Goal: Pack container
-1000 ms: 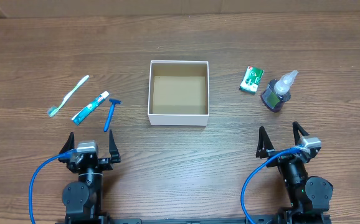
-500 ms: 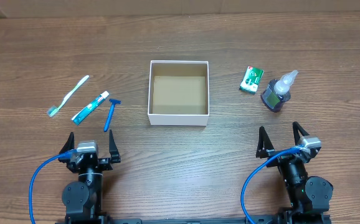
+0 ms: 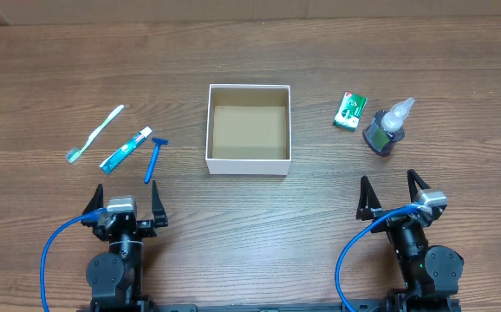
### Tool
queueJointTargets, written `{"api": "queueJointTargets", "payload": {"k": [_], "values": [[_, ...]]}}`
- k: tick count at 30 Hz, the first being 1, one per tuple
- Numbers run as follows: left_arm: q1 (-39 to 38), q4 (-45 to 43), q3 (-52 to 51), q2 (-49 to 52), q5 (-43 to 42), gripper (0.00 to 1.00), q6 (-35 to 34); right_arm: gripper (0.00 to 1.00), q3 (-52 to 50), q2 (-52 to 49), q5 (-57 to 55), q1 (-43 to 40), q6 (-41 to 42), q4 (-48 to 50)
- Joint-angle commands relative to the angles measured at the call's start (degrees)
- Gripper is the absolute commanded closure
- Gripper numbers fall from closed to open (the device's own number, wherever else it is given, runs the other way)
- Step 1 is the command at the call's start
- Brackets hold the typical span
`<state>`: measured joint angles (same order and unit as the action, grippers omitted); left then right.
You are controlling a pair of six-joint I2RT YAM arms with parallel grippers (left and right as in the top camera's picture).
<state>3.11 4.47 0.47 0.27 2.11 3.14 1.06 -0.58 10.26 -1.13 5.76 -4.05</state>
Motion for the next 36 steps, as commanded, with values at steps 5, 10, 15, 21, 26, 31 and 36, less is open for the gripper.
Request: {"api": "queueJointTargets", "payload": {"k": [5, 10, 15, 21, 26, 31, 36], "values": [[0.24, -0.15, -0.2, 0.11, -0.63, 0.0, -3.93, 0.0, -0.59, 0.09, 0.31, 0.0, 0.2, 0.33], [0.24, -0.11, -0.13, 0.11, -0.7, 0.0, -13.42, 0.0, -0.52, -1.18, -1.25, 0.0, 4.96, 0.07], [0.24, 0.44, 2.86, 1.62, -3.26, 0.0, -18.14, 0.0, 3.43, -6.56, -1.2, -0.02, 6.88, -3.39], [0.24, 4.02, 15.23, 13.29, -5.16, 0.0, -17.92, 0.0, 16.65, -20.41, -1.18, 0.0, 6.86, -8.68], [0.24, 10.88, 29.94, 27.85, -5.18, 0.0, -17.94, 0.0, 32.54, -34.56, -1.18, -0.02, 6.43, -17.9], [0.24, 27.06, 48.43, 43.78, -6.4, 0.0, -17.9, 0.0, 51.06, -49.29, -1.2, -0.11, 6.23, -31.5], [0.24, 45.31, 67.49, 57.57, -12.22, 0.0, -14.84, 0.0, 69.29, -61.94, 1.03, -0.81, 6.29, -48.0]]}}
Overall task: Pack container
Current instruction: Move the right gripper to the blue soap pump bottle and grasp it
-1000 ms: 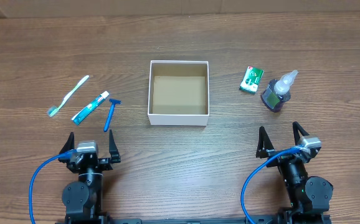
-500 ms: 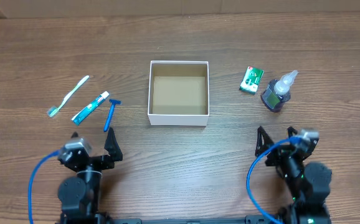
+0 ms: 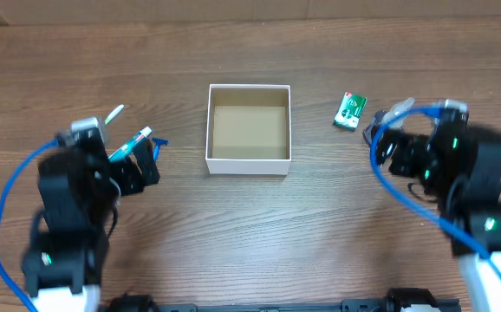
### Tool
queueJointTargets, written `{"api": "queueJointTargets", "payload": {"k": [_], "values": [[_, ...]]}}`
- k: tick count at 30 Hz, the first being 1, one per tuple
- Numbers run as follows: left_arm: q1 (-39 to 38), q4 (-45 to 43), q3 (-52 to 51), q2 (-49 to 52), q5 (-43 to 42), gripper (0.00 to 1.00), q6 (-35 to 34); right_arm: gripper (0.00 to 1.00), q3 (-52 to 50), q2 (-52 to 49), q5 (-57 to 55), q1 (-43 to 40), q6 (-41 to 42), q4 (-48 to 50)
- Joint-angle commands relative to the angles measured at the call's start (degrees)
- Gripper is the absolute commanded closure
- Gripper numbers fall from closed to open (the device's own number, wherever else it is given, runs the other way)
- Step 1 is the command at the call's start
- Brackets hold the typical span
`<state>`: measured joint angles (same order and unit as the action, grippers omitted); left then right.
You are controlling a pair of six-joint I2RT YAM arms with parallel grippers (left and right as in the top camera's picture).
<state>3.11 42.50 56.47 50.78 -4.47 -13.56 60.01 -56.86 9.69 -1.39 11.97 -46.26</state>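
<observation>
A white open box (image 3: 209, 130) with a brown floor stands mid-table. To its left lie a toothbrush (image 3: 114, 113), a teal toothpaste tube (image 3: 136, 141) and a blue razor (image 3: 160, 142), each partly covered by my left arm. My left gripper (image 3: 139, 169) is open just below the tube and razor, holding nothing. A green packet (image 3: 350, 111) lies right of the box. Only the clear nozzle of a small bottle (image 3: 398, 110) shows beside it. My right gripper (image 3: 387, 146) is blurred at the bottle, its fingers spread, so the bottle's body is hidden.
The wooden table (image 3: 250, 234) runs to all edges of the view. Blue cables loop from both arms, over the near left and near right of the table.
Both arms have left the table's near edge. The left gripper is now at the toothpaste and razor, and the right gripper is at the bottle. The objects lie where they were.
</observation>
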Motion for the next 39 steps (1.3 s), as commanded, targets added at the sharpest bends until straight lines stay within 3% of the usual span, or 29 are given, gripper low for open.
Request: {"api": "queueJointTargets", "payload": {"k": [1, 4, 7, 12, 21, 39], "values": [[0.24, 10.27, 14.62, 9.11, -6.14, 0.0, 2.01, 0.0, 13.22, -7.3, 3.39, -0.55, 0.04, -8.31], [0.24, 17.66, 22.8, 13.99, -6.12, 0.0, 1.99, 0.0, 19.98, -10.23, 4.96, -0.57, -2.56, -14.36], [0.24, 19.65, 25.97, 15.72, -6.12, 0.0, 1.99, 0.0, 22.56, -10.88, 1.6, -0.57, -0.31, -13.29], [0.22, 20.59, 26.03, 15.96, -5.79, 0.0, 1.99, 0.0, 23.76, -13.4, -11.19, -0.57, 6.82, -11.76], [0.22, 20.65, 26.03, 16.0, -5.68, 0.0, 1.99, 0.0, 23.74, -24.59, -11.63, -0.61, 18.18, -11.93], [0.22, 20.7, 26.03, 16.39, -5.66, 0.0, 1.99, 0.0, 23.67, -37.07, -18.67, -1.55, 23.87, -8.55]]}}
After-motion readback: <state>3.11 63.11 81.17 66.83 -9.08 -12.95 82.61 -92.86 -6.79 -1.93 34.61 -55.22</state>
